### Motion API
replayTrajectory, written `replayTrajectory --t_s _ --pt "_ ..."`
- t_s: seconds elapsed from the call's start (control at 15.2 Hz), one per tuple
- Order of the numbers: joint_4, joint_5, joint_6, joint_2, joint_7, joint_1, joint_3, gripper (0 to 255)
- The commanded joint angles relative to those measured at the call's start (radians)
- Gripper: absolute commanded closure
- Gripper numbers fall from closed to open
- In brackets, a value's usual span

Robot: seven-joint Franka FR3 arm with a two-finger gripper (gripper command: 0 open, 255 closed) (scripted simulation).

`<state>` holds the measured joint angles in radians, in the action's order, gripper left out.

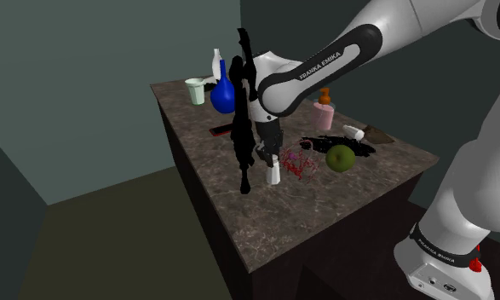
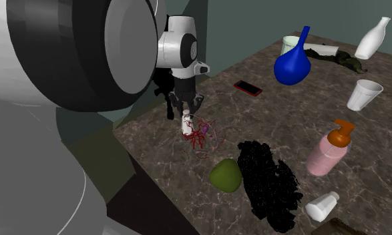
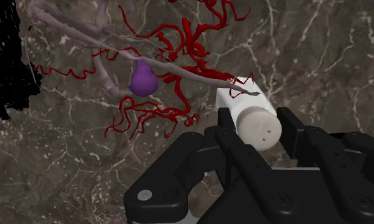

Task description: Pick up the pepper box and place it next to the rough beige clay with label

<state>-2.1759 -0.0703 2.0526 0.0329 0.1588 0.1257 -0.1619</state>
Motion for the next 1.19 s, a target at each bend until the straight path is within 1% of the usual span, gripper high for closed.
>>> replayTrajectory --t_s 0.0,0.33,1.12 --pt "0.000 0.000 0.000 0.000 0.000 0.000 0.000 255" --pt "-0.001 0.000 0.000 0.001 0.000 0.000 0.000 255" --pt "0.089 0.016 -0.156 -0.067 -0.018 -0.001 0.000 255"
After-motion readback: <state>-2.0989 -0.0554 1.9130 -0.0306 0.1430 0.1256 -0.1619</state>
